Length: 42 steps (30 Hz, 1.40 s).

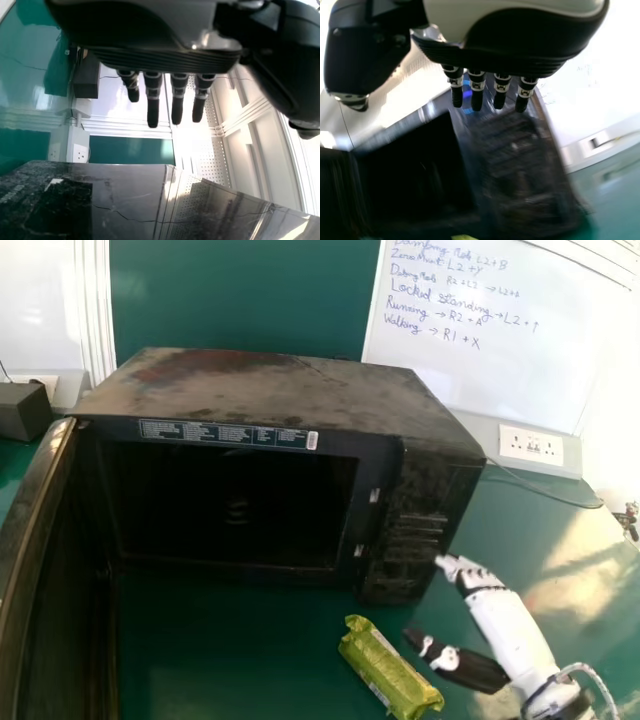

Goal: Put biscuit inside oven

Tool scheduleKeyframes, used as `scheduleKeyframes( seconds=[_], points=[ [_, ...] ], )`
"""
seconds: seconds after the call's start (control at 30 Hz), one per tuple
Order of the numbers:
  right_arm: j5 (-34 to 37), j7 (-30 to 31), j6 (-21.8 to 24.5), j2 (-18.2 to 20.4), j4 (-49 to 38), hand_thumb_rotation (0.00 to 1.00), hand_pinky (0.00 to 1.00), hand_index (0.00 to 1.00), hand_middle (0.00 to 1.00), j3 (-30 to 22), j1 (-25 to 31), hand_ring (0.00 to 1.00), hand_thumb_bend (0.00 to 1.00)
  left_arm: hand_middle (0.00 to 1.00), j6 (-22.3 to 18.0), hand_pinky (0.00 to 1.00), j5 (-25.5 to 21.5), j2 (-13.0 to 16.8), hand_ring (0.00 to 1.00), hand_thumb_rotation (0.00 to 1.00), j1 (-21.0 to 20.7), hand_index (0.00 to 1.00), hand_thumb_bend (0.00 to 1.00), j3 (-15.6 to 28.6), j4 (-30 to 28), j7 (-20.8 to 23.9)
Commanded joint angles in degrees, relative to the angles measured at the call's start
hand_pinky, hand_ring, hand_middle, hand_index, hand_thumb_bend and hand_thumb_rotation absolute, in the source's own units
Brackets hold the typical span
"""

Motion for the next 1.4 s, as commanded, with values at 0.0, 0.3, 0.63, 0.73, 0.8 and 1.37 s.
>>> scheduleKeyframes(
  seconds=[0.0, 0.3, 0.63, 0.73, 0.8, 1.37],
  points=[
    [-5.62, -1.47, -0.34, -1.57, -2.16, 1.00, 1.00, 1.00, 1.00, -0.14, 1.43, 1.00, 0.84, 0.90, -0.74, 0.88, 0.29, -0.98, 0.85, 0.74, 0.38, 0.90, 0.98, -0.42, 0.02, 0.12],
    [-14.18, -1.93, 2.35, -2.57, -7.18, 1.00, 1.00, 1.00, 1.00, 0.10, 4.18, 1.00, 0.85, 0.86, -1.26, 0.87, 0.47, -0.87, 0.82, 0.79, 0.25, 0.85, 0.95, -0.77, 0.03, 0.22],
    [-16.97, 3.74, 5.75, -7.84, -11.76, 1.00, 1.00, 1.00, 1.00, -1.68, 5.83, 1.00, 0.88, 0.86, -1.07, 0.92, 2.36, -1.40, 0.82, 0.97, 1.02, 0.87, 1.00, -0.88, -0.57, 2.26],
    [-17.55, 6.40, 7.45, -9.16, -13.33, 1.00, 1.00, 1.00, 1.00, -1.74, 5.97, 1.00, 0.90, 0.85, -0.17, 0.94, 1.30, -1.13, 0.82, 0.98, 1.62, 0.87, 1.00, -1.43, -1.26, 2.40],
    [-17.69, 7.03, 8.01, -9.35, -13.95, 1.00, 1.00, 1.00, 1.00, -1.38, 6.14, 1.00, 0.91, 0.84, 0.31, 0.90, 1.03, -1.16, 0.80, 0.96, 2.17, 0.86, 1.00, -1.48, -1.96, 2.75],
    [-25.11, 12.04, 13.67, -7.15, -17.23, 1.00, 1.00, 1.00, 1.00, 7.46, 6.39, 1.00, 0.90, 0.88, -0.12, 1.00, 1.63, -0.92, 0.82, 1.00, 2.44, 0.86, 0.98, -1.46, -2.30, 3.83]
  ],
)
